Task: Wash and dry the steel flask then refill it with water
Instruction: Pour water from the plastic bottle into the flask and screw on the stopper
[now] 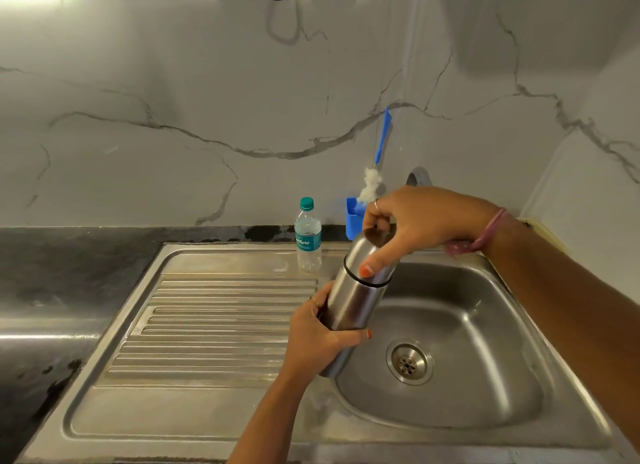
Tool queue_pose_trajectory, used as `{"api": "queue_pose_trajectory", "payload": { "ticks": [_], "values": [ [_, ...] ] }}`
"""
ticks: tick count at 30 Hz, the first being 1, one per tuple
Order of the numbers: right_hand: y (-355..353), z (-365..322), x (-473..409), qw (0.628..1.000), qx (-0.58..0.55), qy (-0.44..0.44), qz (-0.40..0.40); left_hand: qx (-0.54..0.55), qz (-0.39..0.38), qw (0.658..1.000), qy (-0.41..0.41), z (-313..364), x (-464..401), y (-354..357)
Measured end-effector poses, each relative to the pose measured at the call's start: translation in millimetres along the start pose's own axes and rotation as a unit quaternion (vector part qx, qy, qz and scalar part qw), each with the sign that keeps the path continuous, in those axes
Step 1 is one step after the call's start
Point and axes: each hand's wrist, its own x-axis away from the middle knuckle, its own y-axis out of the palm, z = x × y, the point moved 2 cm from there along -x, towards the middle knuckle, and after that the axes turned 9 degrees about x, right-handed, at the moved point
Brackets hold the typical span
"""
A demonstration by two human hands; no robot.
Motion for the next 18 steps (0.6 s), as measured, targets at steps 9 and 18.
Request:
{"api": "queue_pose_trajectory", "payload": {
  "ticks": [9, 18],
  "values": [
    [17, 0, -6, 0.945, 0.225, -0.178, 0.155, 0.018, -0.022, 0.999, -0.027, -10, 0, -7],
    [42, -5, -11, 0.95, 0.21, -0.092, 0.213, -0.025, -0.027, 0.999, -0.019, -10, -8, -16]
  ]
}}
